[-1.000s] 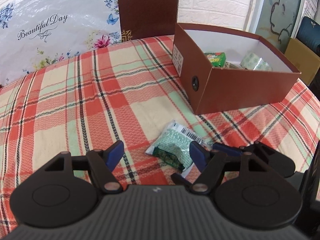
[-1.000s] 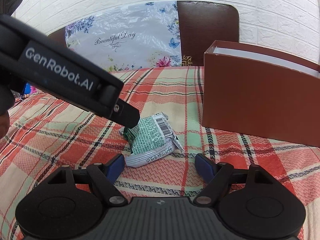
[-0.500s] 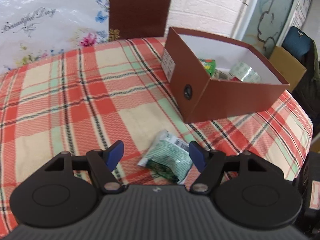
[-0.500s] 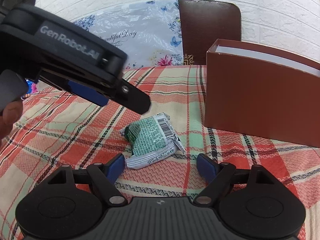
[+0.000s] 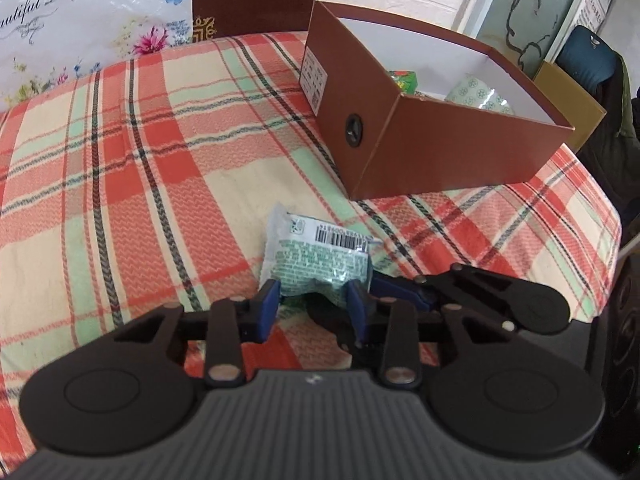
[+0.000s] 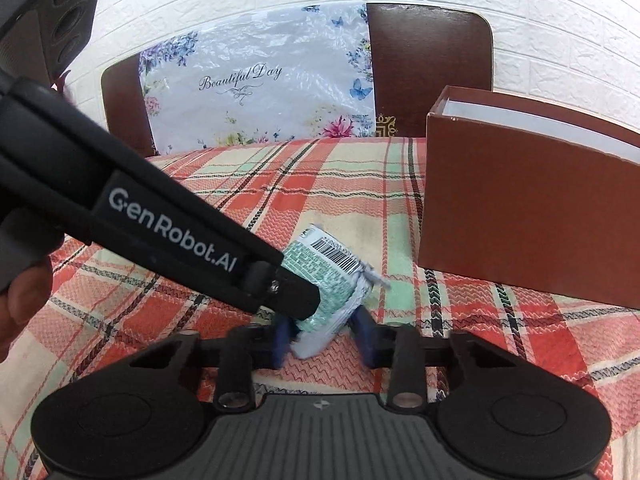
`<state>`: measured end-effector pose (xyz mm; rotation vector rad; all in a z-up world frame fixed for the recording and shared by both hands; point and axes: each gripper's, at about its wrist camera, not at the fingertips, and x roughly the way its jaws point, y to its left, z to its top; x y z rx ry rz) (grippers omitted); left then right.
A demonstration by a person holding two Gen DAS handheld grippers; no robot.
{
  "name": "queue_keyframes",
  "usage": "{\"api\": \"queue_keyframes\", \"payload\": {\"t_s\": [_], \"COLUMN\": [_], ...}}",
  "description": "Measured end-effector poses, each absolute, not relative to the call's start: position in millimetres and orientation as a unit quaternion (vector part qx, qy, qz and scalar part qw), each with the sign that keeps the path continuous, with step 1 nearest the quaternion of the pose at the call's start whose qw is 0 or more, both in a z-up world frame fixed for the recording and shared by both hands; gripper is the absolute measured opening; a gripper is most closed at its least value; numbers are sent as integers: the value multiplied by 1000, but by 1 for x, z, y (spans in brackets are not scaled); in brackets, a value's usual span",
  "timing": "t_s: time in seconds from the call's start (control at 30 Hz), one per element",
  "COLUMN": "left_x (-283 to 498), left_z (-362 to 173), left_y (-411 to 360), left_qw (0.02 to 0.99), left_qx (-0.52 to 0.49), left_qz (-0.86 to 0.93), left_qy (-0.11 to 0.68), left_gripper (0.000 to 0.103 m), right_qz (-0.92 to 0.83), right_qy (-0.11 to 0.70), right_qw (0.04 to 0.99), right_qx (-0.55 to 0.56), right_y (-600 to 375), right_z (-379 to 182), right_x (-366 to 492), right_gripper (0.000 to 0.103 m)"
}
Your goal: Organize objects
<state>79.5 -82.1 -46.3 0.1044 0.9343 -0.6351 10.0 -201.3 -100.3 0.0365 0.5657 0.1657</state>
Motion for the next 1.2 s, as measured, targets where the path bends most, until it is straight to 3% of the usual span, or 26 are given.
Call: {"api": "queue_keyframes", "payload": {"t_s": [0.2,0.3,0.4,0.6,0.7,0.83,1.2], "left_x": [58,50,50,63,67,70,62], "left_z": [-42,-39,-35,-27,-31,-45,-46], "left_y": [-93,-100,-102,-96,-103,-110,-117], "left_qw": [831,827,841,851,847,832,834], "left_qx": [48,46,52,40,50,50,48], "left_qz": [-320,-330,-312,-290,-293,-304,-308], "left_qy": [452,453,439,436,441,462,456], "left_gripper": [40,50,66,68,67,47,38], "right_qz": [74,65,48,43,57,60,66], "right_qy": [288,289,290,285,288,292,278], "right_qw": [954,955,956,957,956,954,958], "right_qx": [27,31,27,26,13,0,4], "right_y": [-210,-217,-223,-222,-219,-215,-217], "right_z": [-93,-89,-92,-90,-92,-98,-101], "right_x": [-13,-31,-43,-45,-35,-21,-16], "right_gripper": [35,37,54,66,66,67,56]}}
